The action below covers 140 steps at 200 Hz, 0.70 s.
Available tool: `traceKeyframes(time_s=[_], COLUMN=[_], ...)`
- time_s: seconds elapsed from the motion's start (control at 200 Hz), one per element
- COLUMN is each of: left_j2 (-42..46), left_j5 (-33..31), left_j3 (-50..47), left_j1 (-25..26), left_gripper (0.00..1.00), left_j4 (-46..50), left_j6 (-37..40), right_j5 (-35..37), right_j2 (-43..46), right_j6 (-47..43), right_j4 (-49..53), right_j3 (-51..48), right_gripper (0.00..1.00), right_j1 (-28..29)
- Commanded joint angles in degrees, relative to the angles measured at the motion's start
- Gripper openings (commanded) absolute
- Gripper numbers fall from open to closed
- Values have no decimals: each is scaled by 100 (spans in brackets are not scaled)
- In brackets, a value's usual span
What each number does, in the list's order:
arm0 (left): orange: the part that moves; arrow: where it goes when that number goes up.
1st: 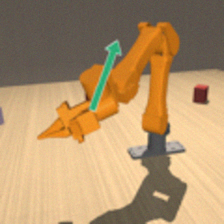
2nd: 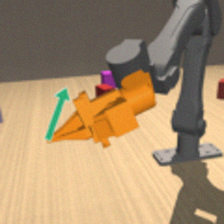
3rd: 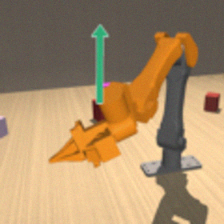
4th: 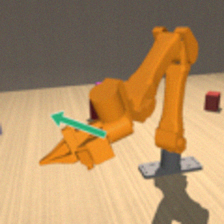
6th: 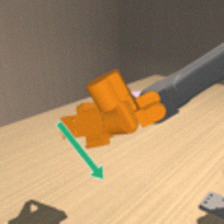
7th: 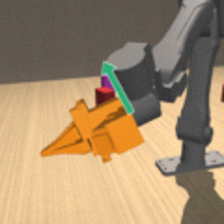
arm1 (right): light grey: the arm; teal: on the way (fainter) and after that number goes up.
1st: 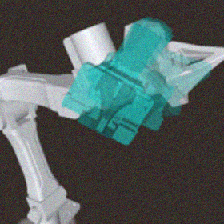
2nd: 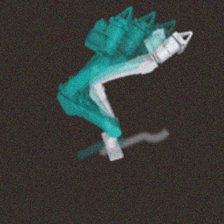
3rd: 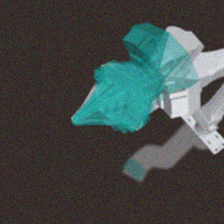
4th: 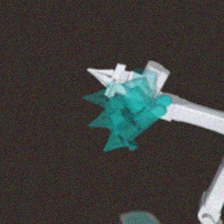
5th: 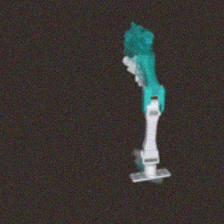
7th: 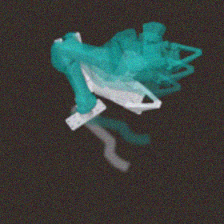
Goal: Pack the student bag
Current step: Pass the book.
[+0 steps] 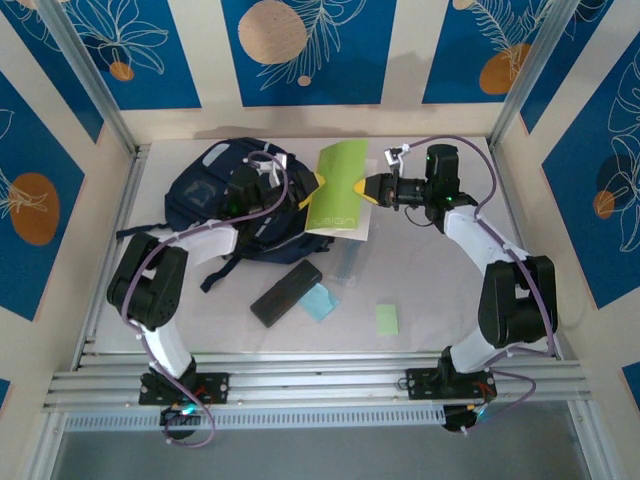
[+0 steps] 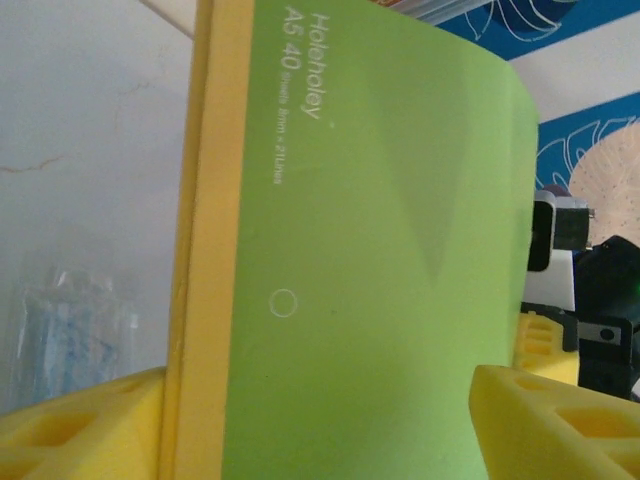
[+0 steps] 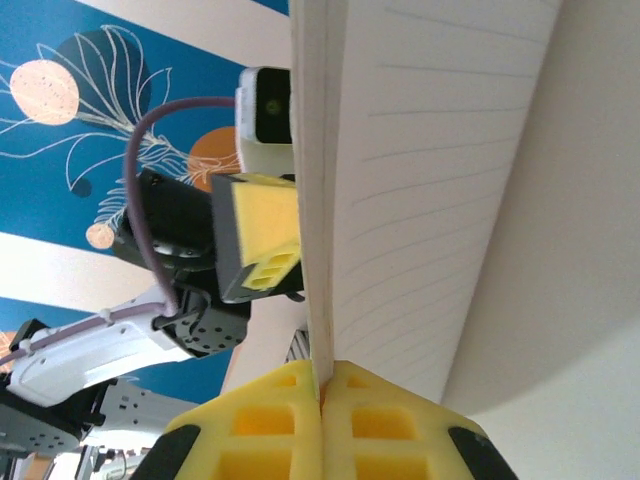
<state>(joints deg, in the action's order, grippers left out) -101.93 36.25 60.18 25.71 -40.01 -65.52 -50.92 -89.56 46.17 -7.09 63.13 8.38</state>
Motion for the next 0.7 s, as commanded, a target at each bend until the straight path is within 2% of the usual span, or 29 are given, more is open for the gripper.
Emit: traceKeyframes(time_s=[0.0, 0.105, 0.31, 0.44, 0.53, 0.695], left_j2=[-88, -84, -50, -103, -9, 232], left_j5=[427, 453, 426, 483, 467, 339], left_j3=[-33, -25, 46, 80, 106, 90], left_j1=[57, 39, 4, -5, -9, -7], left_gripper=[69, 56, 62, 58, 58, 58], left_j4=[-704, -765, -350, -552, -329, 168], left_j6=[-274, -308, -28, -177, -36, 349], right_j5=[-290, -219, -768, -354, 115, 556], right_j2=[-254, -461, -462, -538, -646, -567], right_j6=[54, -241, 81, -737, -1321, -1703], right_j4=[-274, 208, -442, 911, 1941, 2537], right_j3=[-74, 17, -254, 73, 323, 314], right_gripper=[0, 0, 0, 0, 0, 0], right_j1=[70, 38, -14, -21, -85, -298])
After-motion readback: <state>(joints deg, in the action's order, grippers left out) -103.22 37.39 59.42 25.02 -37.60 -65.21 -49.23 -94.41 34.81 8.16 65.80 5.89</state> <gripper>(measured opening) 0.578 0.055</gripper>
